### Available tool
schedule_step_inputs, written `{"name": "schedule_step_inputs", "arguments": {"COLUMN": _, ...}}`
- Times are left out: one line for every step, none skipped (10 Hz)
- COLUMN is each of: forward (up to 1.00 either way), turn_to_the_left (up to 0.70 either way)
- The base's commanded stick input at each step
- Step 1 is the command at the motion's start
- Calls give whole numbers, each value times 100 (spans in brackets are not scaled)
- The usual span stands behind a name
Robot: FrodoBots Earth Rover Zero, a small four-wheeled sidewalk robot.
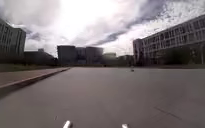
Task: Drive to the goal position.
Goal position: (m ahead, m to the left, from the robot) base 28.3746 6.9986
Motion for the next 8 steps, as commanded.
{"name": "schedule_step_inputs", "arguments": {"forward": 100, "turn_to_the_left": 22}}
{"name": "schedule_step_inputs", "arguments": {"forward": 100, "turn_to_the_left": 39}}
{"name": "schedule_step_inputs", "arguments": {"forward": 100, "turn_to_the_left": 36}}
{"name": "schedule_step_inputs", "arguments": {"forward": 100, "turn_to_the_left": 0}}
{"name": "schedule_step_inputs", "arguments": {"forward": 100, "turn_to_the_left": 0}}
{"name": "schedule_step_inputs", "arguments": {"forward": 100, "turn_to_the_left": 0}}
{"name": "schedule_step_inputs", "arguments": {"forward": 100, "turn_to_the_left": 0}}
{"name": "schedule_step_inputs", "arguments": {"forward": 100, "turn_to_the_left": 10}}
